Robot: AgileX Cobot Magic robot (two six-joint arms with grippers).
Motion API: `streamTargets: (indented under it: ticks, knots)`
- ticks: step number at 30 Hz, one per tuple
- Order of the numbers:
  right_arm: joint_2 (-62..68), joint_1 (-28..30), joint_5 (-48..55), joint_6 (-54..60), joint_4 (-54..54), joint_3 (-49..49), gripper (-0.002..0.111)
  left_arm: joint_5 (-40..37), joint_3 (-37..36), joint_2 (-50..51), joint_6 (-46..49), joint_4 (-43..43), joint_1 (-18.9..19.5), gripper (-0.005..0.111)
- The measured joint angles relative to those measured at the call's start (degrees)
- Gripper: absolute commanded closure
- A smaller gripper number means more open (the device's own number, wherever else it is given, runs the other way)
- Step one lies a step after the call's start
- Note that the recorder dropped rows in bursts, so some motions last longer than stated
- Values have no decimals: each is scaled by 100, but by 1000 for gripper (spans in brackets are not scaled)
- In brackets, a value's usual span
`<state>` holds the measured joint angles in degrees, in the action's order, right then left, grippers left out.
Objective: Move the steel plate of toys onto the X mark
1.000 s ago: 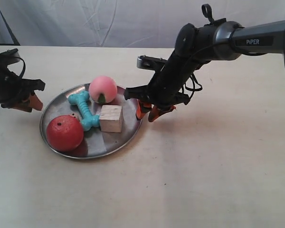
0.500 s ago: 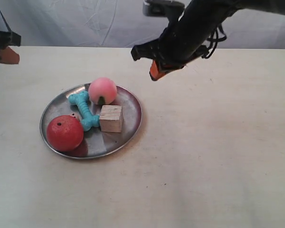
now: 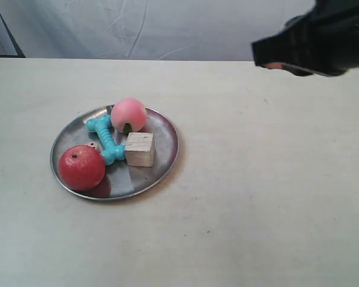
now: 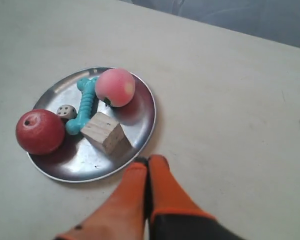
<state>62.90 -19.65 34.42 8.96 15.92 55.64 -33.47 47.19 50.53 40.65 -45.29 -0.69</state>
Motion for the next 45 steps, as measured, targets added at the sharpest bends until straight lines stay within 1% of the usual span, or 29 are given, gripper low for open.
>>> streamTargets:
  ticks: [4,8,11,15,19,22,25,28,31,34,36,40,42,45]
  knots:
    - [-1108,0,-49,0,-25,-808,108,26,-257,-757,0,11,-291,107]
    - [-1996,0,-49,0,-11,-1181,108,39,-503,-1433,-220,-101,-473,107]
    - [-2531,0,-61,0,-11,-1241,108,-10,-714,-1808,-340,-275,-512,107]
    - [-3195,0,-260,270,13,-1278,108,-24,-988,-2373,-370,-480,-512,107]
    - [-3732,0,-470,657,37,-1411,108,-4,-1157,-3089,-209,-519,-512,107]
    - [-3926,0,-633,759,48,-1701,108,141,-1223,-3592,-142,-419,-512,107]
    - [-3956,0,-771,815,48,-2073,108,262,-1282,-3959,-123,-172,-512,107]
    - [-3956,0,-1166,815,83,-2468,108,481,-1394,-4076,-112,16,-512,107]
    - [-3943,0,-1978,815,95,-2897,108,728,-1557,-4085,-112,283,-512,107]
    - [-3833,0,-2704,815,95,-3283,108,1028,-1753,-4085,-112,834,-512,107]
    - [-3764,0,-2754,815,125,-3441,108,1309,-1913,-4085,-108,1202,-512,107]
    - [-3740,0,-2370,815,313,-3519,108,1757,-2301,-4085,-108,1729,-512,107]
    - [-3740,0,-2200,826,371,-3519,108,1845,-2494,-4085,-98,2010,-526,107]
    - [-3740,0,-2104,826,393,-3519,108,1863,-2854,-4085,-98,2380,-682,107]
